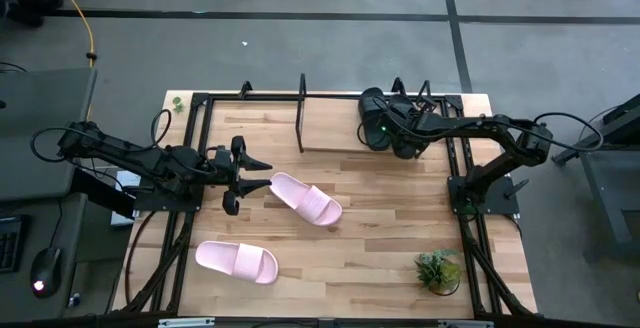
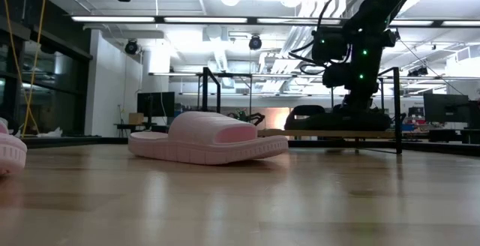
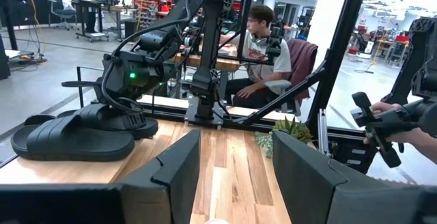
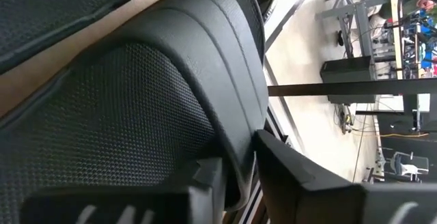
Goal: Pick and place slides into the shelf
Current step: Put the black slides on the shelf
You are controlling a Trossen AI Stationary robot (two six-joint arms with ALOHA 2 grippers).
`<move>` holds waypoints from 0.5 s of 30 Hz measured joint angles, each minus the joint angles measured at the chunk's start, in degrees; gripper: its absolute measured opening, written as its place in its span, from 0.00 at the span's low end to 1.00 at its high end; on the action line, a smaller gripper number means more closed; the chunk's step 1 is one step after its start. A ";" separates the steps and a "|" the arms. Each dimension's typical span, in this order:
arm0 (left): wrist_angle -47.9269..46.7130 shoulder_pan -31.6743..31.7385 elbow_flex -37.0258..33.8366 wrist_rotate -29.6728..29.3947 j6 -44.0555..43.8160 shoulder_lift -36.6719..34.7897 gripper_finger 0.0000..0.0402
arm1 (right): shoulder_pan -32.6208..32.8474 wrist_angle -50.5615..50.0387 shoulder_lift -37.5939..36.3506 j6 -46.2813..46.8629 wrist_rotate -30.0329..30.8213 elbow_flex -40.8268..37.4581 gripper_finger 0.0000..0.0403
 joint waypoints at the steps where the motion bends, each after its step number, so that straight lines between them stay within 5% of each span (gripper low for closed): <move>1: 0.00 0.02 0.00 0.00 0.00 -0.01 0.42 | 0.00 -0.16 0.00 -0.05 -0.04 0.00 0.19; 15: 0.00 0.01 0.00 0.00 0.00 -0.01 0.42 | -0.02 -0.97 -0.49 -1.15 -3.40 -0.02 0.24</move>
